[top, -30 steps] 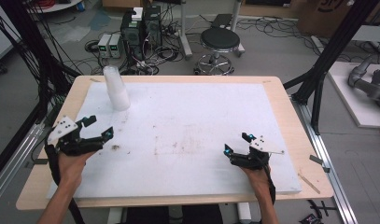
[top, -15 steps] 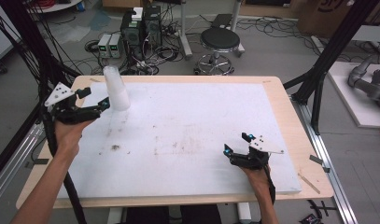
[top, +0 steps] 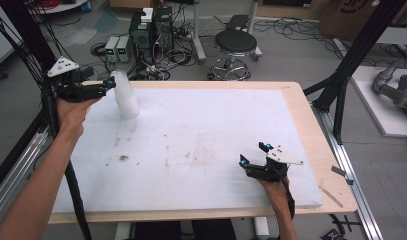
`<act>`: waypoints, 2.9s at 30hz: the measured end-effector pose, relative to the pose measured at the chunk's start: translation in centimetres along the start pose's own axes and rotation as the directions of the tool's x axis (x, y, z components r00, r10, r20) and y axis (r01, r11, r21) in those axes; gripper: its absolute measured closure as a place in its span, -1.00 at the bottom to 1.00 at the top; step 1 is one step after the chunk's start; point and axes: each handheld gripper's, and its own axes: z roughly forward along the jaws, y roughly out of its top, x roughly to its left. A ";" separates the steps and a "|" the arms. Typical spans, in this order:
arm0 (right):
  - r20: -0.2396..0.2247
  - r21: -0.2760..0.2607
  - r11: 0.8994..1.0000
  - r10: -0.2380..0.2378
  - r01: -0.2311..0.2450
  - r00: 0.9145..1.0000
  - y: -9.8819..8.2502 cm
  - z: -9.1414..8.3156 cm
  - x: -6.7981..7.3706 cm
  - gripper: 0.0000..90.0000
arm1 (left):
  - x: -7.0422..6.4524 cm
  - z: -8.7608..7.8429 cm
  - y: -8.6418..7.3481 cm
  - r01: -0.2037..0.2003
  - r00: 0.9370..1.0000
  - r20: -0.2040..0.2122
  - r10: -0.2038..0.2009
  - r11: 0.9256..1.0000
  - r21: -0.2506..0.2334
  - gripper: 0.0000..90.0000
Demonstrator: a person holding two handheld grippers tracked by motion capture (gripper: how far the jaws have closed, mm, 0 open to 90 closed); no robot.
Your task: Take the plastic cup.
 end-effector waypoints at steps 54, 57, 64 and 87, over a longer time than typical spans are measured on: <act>0.007 0.013 1.000 0.014 -0.014 1.000 0.1 0.1 -0.1 -0.68 | 1.5 10.9 0.5 0.017 0.995 -0.097 0.034 0.874 0.486 -0.62; 0.008 0.013 1.000 0.014 -0.014 1.000 0.1 0.1 -0.2 -0.68 | 1.5 11.1 0.4 0.022 0.994 -0.103 0.034 0.865 0.501 -0.61; 0.011 0.013 1.000 0.013 -0.013 1.000 0.1 0.1 -0.1 -0.68 | 1.7 11.1 -0.1 0.037 0.995 -0.098 0.016 0.855 0.517 -0.50; 0.013 0.012 1.000 0.014 -0.014 1.000 0.1 0.1 -0.1 -0.68 | 1.8 11.4 -0.5 0.044 0.998 -0.065 -0.012 0.855 0.517 -0.31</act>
